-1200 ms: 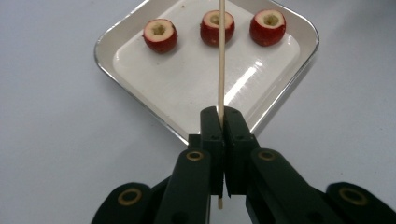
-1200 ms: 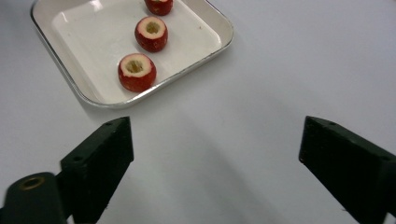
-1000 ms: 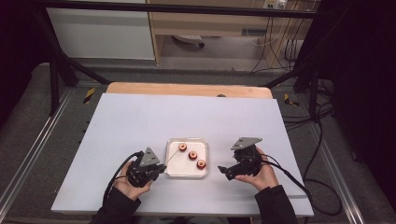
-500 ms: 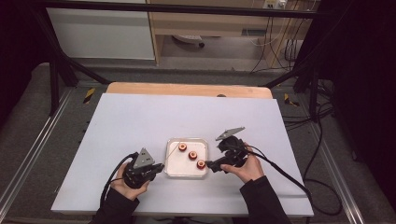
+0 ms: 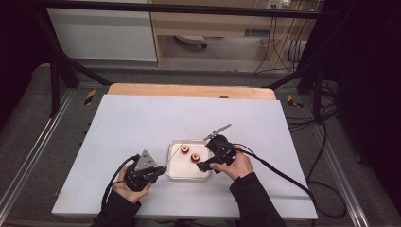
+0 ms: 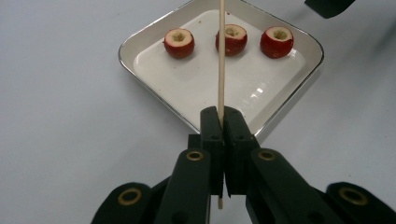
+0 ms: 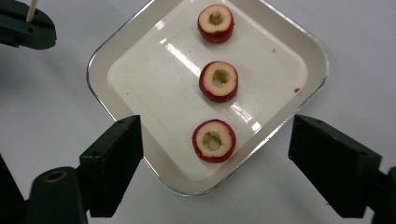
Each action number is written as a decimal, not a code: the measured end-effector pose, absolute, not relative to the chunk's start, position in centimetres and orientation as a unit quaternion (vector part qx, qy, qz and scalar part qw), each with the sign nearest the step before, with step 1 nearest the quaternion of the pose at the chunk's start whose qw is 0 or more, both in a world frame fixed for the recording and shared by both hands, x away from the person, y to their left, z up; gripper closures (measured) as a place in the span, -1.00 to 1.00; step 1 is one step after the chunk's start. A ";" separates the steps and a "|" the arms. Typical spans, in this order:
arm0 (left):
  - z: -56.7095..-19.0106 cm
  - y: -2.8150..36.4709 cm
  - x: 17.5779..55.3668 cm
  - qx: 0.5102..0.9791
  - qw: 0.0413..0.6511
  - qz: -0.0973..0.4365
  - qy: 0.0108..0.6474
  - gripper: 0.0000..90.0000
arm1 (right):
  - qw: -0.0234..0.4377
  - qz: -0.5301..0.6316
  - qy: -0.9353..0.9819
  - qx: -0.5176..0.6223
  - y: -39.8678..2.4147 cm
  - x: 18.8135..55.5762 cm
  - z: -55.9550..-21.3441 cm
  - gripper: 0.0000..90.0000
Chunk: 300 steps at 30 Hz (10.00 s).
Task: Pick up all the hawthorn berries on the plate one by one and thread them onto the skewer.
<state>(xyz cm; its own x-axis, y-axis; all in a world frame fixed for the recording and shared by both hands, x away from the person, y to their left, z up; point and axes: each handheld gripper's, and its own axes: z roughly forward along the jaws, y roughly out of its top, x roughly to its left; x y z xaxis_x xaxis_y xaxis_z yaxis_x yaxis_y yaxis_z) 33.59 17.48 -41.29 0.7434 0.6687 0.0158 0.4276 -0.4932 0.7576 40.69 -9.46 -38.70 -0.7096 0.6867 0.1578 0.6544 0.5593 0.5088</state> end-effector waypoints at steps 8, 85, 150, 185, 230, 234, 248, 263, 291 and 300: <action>-41.4 17.4 33.7 0.850 0.387 0.154 0.323 0.96 | -0.014 0.241 0.892 0.382 -8.1 41.8 -39.8 -0.18; -40.5 15.5 32.8 0.788 0.482 0.093 0.373 0.96 | 0.138 0.737 0.526 0.402 -8.3 38.0 -38.1 0.33; -40.2 15.9 32.9 0.775 0.486 0.080 0.396 0.97 | 0.102 0.736 0.555 0.375 -7.0 37.4 -40.6 0.34; -40.4 15.7 33.4 0.789 0.466 0.127 0.380 0.97 | 0.036 0.686 0.615 0.387 -5.3 35.5 -43.2 0.28; -40.9 18.1 33.6 0.803 0.452 0.130 0.367 0.96 | 0.006 0.271 0.854 0.444 -6.8 44.7 -40.6 -0.36; -40.9 18.1 33.6 0.803 0.452 0.130 0.366 0.96 | -0.005 0.263 0.851 0.454 -6.4 45.2 -41.1 -0.23; -40.9 18.0 33.6 0.804 0.452 0.131 0.364 0.96 | -0.027 0.239 0.850 0.469 -6.0 45.6 -42.0 0.19; -40.8 18.0 33.5 0.802 0.456 0.132 0.364 0.96 | -0.032 0.259 0.839 0.478 -6.3 45.2 -41.2 0.35; -39.9 17.8 32.6 0.779 0.482 0.139 0.376 0.96 | 0.066 0.658 0.598 0.453 -9.0 40.0 -37.5 0.35; -39.7 17.2 32.3 0.774 0.492 0.126 0.378 0.96 | 0.081 0.731 0.517 0.439 -8.1 39.0 -38.0 0.36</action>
